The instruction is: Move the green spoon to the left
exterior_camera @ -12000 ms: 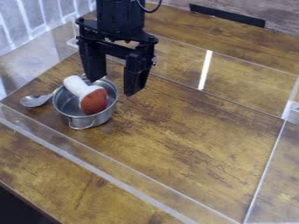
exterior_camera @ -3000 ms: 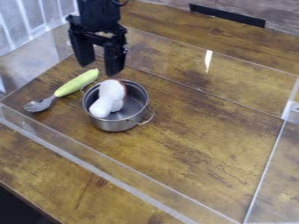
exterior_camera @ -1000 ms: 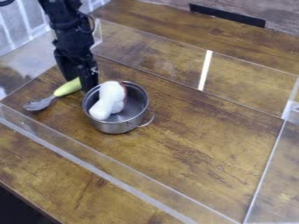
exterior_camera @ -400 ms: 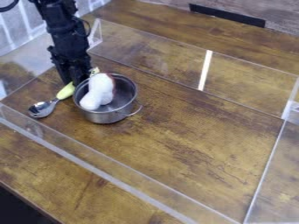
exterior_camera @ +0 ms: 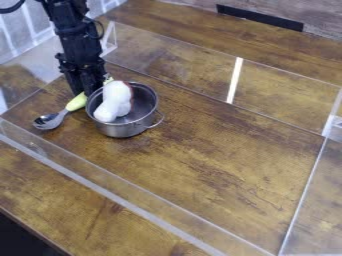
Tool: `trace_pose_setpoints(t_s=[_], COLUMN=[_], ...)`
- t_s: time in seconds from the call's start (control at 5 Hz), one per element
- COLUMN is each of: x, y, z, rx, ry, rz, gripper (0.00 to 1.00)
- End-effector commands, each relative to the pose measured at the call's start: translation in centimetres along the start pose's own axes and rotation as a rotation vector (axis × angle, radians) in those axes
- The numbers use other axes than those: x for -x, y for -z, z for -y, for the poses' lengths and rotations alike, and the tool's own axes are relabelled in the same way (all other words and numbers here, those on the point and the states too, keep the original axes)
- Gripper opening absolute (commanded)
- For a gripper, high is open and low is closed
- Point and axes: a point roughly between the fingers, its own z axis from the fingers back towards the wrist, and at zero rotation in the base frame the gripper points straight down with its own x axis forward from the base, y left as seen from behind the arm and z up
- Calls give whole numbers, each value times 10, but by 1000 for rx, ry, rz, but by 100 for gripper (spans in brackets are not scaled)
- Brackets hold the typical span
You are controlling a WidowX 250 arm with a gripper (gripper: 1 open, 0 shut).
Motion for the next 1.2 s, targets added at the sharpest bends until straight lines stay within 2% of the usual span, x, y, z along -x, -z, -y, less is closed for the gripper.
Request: trace_pose_setpoints(t_s=[0.0, 0.4, 0.8, 1.0], x=[-4, 1, -12, -10], y=[-11, -6, -2, -7], z=[2, 22, 25, 29], rx=[-22, -6, 11, 14], ry=[-2, 43, -25, 13], rz=[-3, -88, -124, -150], gripper=[0, 0, 0, 0])
